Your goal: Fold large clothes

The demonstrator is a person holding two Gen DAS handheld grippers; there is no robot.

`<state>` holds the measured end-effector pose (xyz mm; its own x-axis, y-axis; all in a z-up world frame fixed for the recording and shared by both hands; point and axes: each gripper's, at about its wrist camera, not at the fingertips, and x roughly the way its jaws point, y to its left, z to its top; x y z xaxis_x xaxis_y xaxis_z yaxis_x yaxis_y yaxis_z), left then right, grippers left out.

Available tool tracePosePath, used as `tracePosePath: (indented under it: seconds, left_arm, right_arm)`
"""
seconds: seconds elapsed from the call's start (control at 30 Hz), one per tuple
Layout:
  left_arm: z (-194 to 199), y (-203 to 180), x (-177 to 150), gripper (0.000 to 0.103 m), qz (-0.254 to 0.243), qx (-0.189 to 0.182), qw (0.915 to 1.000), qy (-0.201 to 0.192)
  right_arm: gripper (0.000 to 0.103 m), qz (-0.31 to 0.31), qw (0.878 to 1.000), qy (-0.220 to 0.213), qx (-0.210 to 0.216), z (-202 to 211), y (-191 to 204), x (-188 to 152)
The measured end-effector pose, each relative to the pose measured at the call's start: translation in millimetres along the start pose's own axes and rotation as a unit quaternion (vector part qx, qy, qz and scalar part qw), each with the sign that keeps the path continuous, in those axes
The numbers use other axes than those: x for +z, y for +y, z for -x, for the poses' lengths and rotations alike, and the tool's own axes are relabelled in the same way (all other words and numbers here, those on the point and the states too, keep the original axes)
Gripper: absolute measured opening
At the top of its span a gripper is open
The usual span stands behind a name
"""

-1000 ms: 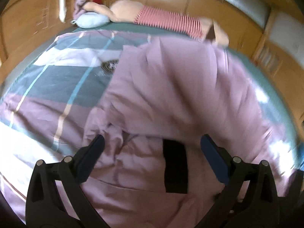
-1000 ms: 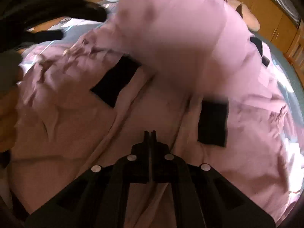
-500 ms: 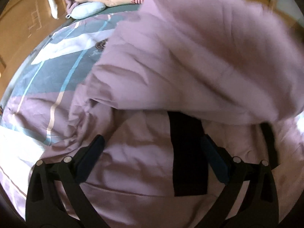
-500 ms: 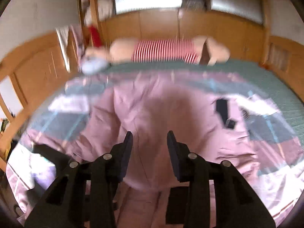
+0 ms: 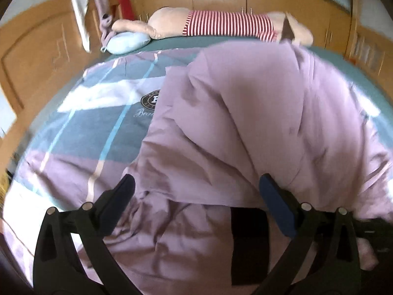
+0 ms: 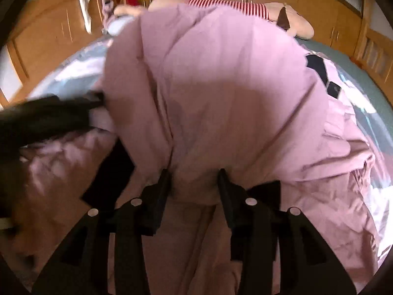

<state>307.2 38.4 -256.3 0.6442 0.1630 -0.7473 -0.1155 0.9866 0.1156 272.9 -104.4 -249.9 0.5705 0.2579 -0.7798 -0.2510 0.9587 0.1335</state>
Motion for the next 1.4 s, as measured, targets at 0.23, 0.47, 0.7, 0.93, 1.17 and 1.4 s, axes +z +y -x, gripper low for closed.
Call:
tracePosePath:
  seconds: [0.23,0.47,0.7,0.93,1.17,1.4]
  left_arm:
    - [-45,9,-9,0.101,0.027,-0.026,0.9980,0.050]
    - [-48,3,-15,0.101,0.022,-0.020,0.9988,0.040]
    - [22,45,9,0.097,0.130,-0.074,0.9865,-0.066]
    - [-2,-2,36,0.097,0.043,-0.022,0.9981,-0.040]
    - [-60,16,9,0.098,0.078,-0.077,0.9936,0.026]
    - [-60,8,4,0.100,0.071,-0.055,0.9959,0.013]
  right_arm:
    - [0.041,-0.021,0.995,-0.094,-0.040,51,-29,33]
    - [0.041,-0.062,0.996,-0.058,-0.028,-12,-59,96]
    - [0.042,-0.048,0.998,-0.027,-0.036,-61,-78,48]
    - [0.045,-0.036,0.998,-0.039,-0.036,-42,-68,20]
    - [0.047,-0.034,0.998,-0.039,-0.037,-36,-62,29]
    - [0.060,-0.079,0.990,-0.094,-0.077,-23,-76,53]
